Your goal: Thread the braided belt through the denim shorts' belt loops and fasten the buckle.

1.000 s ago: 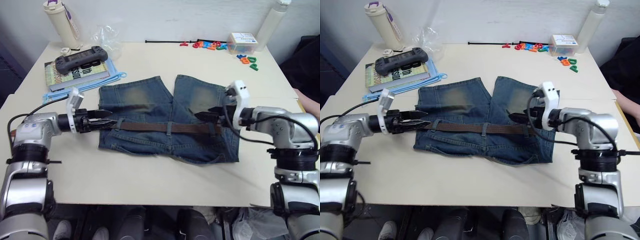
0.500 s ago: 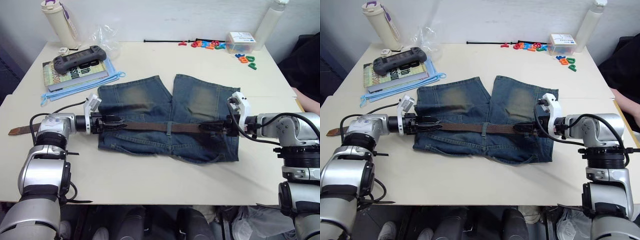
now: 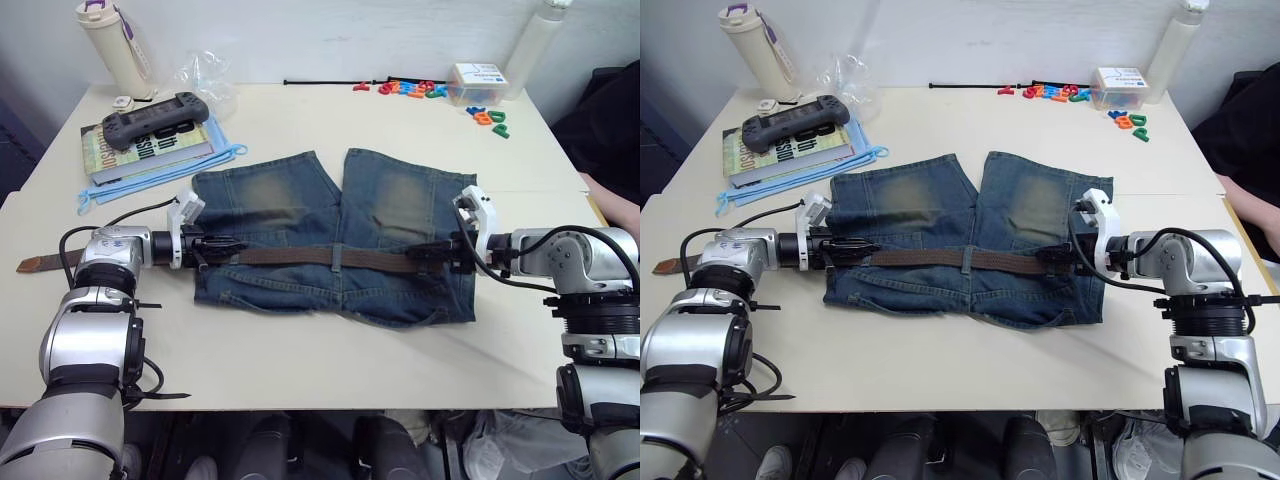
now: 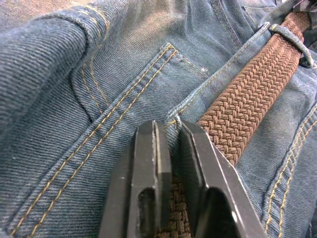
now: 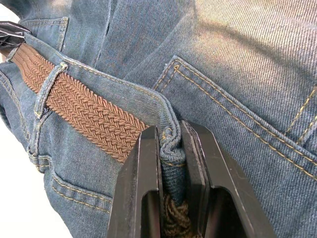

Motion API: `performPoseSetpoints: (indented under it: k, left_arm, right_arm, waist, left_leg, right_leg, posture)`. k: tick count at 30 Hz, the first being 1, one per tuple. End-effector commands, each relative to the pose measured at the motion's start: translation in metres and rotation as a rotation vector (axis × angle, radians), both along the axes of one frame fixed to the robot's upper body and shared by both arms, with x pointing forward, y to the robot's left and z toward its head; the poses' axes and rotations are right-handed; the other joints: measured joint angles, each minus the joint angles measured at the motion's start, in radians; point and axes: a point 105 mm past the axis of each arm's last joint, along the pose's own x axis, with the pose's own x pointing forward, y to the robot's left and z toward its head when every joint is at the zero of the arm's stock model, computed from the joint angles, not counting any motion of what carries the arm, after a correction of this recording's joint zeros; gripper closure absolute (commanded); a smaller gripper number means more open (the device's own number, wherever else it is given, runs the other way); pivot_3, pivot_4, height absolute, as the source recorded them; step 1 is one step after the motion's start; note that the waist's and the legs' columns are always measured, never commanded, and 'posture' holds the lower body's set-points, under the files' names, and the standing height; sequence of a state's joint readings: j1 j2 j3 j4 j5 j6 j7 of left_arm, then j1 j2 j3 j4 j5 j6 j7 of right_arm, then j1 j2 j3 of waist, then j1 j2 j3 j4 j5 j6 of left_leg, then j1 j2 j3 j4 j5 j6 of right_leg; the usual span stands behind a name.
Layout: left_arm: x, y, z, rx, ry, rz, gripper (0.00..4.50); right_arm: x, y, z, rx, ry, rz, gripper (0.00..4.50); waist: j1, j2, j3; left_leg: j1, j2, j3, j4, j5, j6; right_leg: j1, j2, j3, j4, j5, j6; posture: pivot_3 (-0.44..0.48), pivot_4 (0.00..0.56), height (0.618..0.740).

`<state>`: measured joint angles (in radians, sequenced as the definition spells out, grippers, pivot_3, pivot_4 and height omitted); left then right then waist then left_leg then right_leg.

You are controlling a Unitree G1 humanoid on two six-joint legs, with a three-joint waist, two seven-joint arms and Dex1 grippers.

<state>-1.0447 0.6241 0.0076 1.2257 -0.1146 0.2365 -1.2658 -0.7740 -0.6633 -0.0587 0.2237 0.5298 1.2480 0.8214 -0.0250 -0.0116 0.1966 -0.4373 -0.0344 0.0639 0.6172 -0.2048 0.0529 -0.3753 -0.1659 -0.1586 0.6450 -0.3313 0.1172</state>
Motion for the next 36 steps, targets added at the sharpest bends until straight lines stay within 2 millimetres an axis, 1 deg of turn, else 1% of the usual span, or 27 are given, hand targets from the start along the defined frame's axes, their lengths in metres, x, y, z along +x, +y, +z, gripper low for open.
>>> performPoseSetpoints:
  k: [1, 2, 4, 6, 8, 10, 13, 15, 17, 18, 19, 21, 23, 25, 26, 28, 29, 32, 34, 36]
  left_arm:
    - [0.005, -0.002, 0.011, -0.035, -0.058, 0.011, 3.71]
    - [0.006, -0.001, 0.015, -0.042, -0.075, 0.014, 3.71]
    - [0.004, 0.0, 0.029, -0.096, -0.104, -0.004, 3.71]
    - [0.001, 0.002, 0.037, -0.124, -0.125, -0.021, 3.71]
    - [-0.002, 0.005, 0.04, -0.128, -0.138, -0.031, 3.71]
    - [-0.004, 0.009, 0.048, -0.14, -0.193, -0.029, 3.71]
    - [-0.013, 0.013, 0.051, -0.123, -0.248, -0.059, 3.71]
    - [-0.024, 0.014, 0.052, -0.099, -0.334, -0.075, 3.71]
    - [-0.045, 0.013, 0.043, 0.023, -0.475, -0.131, 3.71]
    - [-0.056, 0.011, 0.041, 0.081, -0.562, -0.151, 3.71]
    - [-0.067, 0.009, 0.042, 0.118, -0.644, -0.156, 3.71]
    - [-0.085, 0.003, 0.043, 0.185, -0.783, -0.177, 3.71]
    - [-0.1, -0.002, 0.041, 0.217, -0.866, -0.194, 3.71]
    - [-0.117, -0.003, 0.025, 0.295, -0.918, -0.255, 3.71]
    - [-0.126, 0.0, 0.013, 0.336, -0.919, -0.29, 3.71]
    - [-0.14, 0.008, -0.01, 0.398, -0.904, -0.352, 3.71]
    - [-0.147, 0.014, -0.022, 0.425, -0.878, -0.381, 3.71]
    - [-0.157, 0.033, -0.044, 0.486, -0.816, -0.408, 3.71]
    - [-0.157, 0.051, -0.056, 0.536, -0.749, -0.381, 3.71]
    - [-0.157, 0.064, -0.065, 0.577, -0.693, -0.365, 3.71]
  right_arm:
    - [0.002, 0.0, 0.019, 0.017, -0.108, 0.021, 4.35]
    - [0.001, -0.001, 0.022, 0.024, -0.122, 0.022, 4.36]
    - [-0.002, -0.001, 0.031, 0.038, -0.167, 0.036, 4.36]
    - [-0.005, -0.002, 0.036, 0.043, -0.196, 0.038, 4.36]
    - [-0.007, -0.003, 0.038, 0.05, -0.207, 0.036, 4.36]
    - [-0.009, -0.003, 0.043, 0.058, -0.237, 0.034, 4.36]
    - [-0.015, -0.001, 0.046, 0.063, -0.269, 0.047, 4.36]
    - [-0.025, 0.006, 0.053, 0.087, -0.366, 0.094, 4.36]
    - [-0.046, 0.015, 0.058, 0.085, -0.483, 0.189, 4.36]
    - [-0.061, 0.019, 0.055, 0.066, -0.53, 0.252, 4.36]
    - [-0.078, 0.023, 0.05, 0.042, -0.571, 0.322, 4.36]
    - [-0.104, 0.026, 0.034, -0.026, -0.603, 0.435, 4.36]
    - [-0.12, 0.023, 0.016, -0.105, -0.593, 0.507, 4.36]
    - [-0.131, 0.013, -0.009, -0.247, -0.57, 0.58, 4.36]
    - [-0.135, 0.006, -0.021, -0.32, -0.552, 0.616, 4.36]
    - [-0.135, -0.005, -0.038, -0.418, -0.489, 0.627, 4.36]
    - [-0.132, -0.011, -0.044, -0.465, -0.461, 0.611, 4.36]
    - [-0.126, -0.026, -0.058, -0.578, -0.414, 0.6, 4.36]
    - [-0.122, -0.034, -0.062, -0.63, -0.399, 0.596, 4.36]
    - [-0.12, -0.038, -0.063, -0.655, -0.393, 0.596, 4.36]
  waist:
    - [0.0, 0.0, 0.0]
    - [0.0, 0.0, 0.0]
    - [0.0, 0.0, 0.0]
    - [0.0, -0.001, 0.001]
    - [-0.001, -0.002, 0.001]
    - [-0.003, -0.001, 0.001]
    - [-0.004, -0.001, 0.001]
    - [-0.004, -0.001, 0.001]
    - [-0.003, -0.001, 0.001]
    - [-0.003, -0.001, 0.001]
    - [-0.002, -0.001, 0.001]
    - [0.002, -0.001, 0.001]
    - [0.011, -0.001, 0.001]
    - [0.022, -0.001, 0.001]
    - [0.024, -0.001, 0.001]
    - [0.022, 0.0, 0.0]
    - [0.021, 0.0, 0.0]
    - [0.026, 0.0, 0.0]
    - [0.035, 0.0, 0.0]
    - [0.044, 0.001, 0.0]
  left_leg:
    - [0.0, 0.0, 0.0, 0.0, 0.0, 0.0]
    - [0.0, 0.0, 0.0, 0.001, 0.0, 0.0]
    - [-0.001, 0.0, 0.0, 0.001, 0.0, 0.0]
    - [-0.001, 0.0, 0.0, 0.001, 0.0, 0.0]
    - [-0.002, 0.0, 0.0, 0.001, 0.0, 0.0]
    - [-0.001, 0.0, 0.0, 0.001, 0.0, 0.0]
    - [-0.001, 0.0, 0.0, 0.001, 0.0, 0.0]
    - [-0.001, 0.0, 0.0, 0.001, 0.0, 0.0]
    - [-0.001, 0.0, 0.0, 0.0, 0.0, 0.0]
    - [-0.001, 0.0, 0.0, -0.001, 0.0, 0.0]
    - [0.0, 0.0, 0.0, -0.001, -0.001, 0.0]
    - [-0.001, 0.001, -0.001, -0.003, -0.003, 0.0]
    - [0.0, 0.001, -0.002, -0.002, -0.005, 0.001]
    - [0.003, 0.001, -0.001, -0.002, -0.006, 0.002]
    - [0.006, 0.001, 0.0, -0.002, -0.011, 0.001]
    - [0.015, 0.002, 0.002, -0.002, -0.015, -0.001]
    - [0.016, 0.003, 0.003, -0.002, -0.02, 0.003]
    - [0.016, 0.005, 0.003, -0.002, -0.02, 0.003]
    - [0.016, 0.006, 0.002, -0.002, -0.02, 0.001]
    - [0.015, 0.006, 0.003, -0.002, -0.018, -0.003]
  right_leg:
    - [0.0, 0.0, 0.0, 0.0, 0.0, 0.0]
    - [0.0, 0.0, 0.0, 0.0, 0.0, 0.0]
    - [0.0, 0.0, 0.0, 0.0, 0.0, 0.0]
    - [0.0, 0.0, 0.0, 0.0, 0.0, 0.0]
    - [0.0, 0.0, 0.0, 0.0, 0.0, 0.0]
    - [0.0, 0.0, 0.0, 0.0, 0.0, 0.0]
    - [0.0, 0.0, 0.0, 0.0, 0.0, 0.0]
    - [0.0, 0.0, 0.0, 0.0, 0.0, 0.0]
    - [0.0, 0.0, 0.001, -0.001, 0.0, 0.0]
    - [0.0, -0.001, 0.001, -0.002, 0.0, 0.0]
    - [0.001, -0.001, 0.001, -0.003, 0.0, 0.0]
    - [0.001, -0.001, 0.001, -0.007, 0.0, 0.0]
    - [0.004, -0.001, 0.001, -0.01, 0.001, 0.002]
    - [0.008, -0.002, 0.0, -0.012, 0.003, 0.003]
    - [0.01, -0.002, 0.0, -0.019, 0.005, 0.004]
    - [0.02, -0.005, 0.001, -0.023, 0.005, 0.005]
    - [0.021, -0.005, 0.002, -0.025, 0.006, 0.005]
    - [0.018, -0.004, 0.003, -0.026, 0.007, 0.004]
    - [0.018, -0.004, 0.003, -0.026, 0.006, 0.003]
    - [0.017, -0.004, 0.002, -0.026, 0.006, 0.003]
  posture:
    - [0.0, 0.15, 0.717]
    - [0.0, 0.15, 0.717]
    - [0.0, 0.15, 0.717]
    - [0.0, 0.15, 0.717]
    - [0.0, 0.15, 0.717]
    - [0.0, 0.15, 0.717]
    - [0.0, 0.15, 0.717]
    - [0.0, 0.15, 0.717]
    - [0.0, 0.15, 0.717]
    - [0.0, 0.15, 0.717]
    - [0.0, 0.15, 0.717]
    - [0.0, 0.15, 0.717]
    - [0.0, 0.15, 0.717]
    - [0.0, 0.15, 0.717]
    - [0.0, 0.15, 0.717]
    - [0.0, 0.15, 0.717]
    - [0.0, 0.15, 0.717]
    - [0.0, 0.15, 0.717]
    - [0.0, 0.15, 0.717]
    - [0.0, 0.15, 0.717]
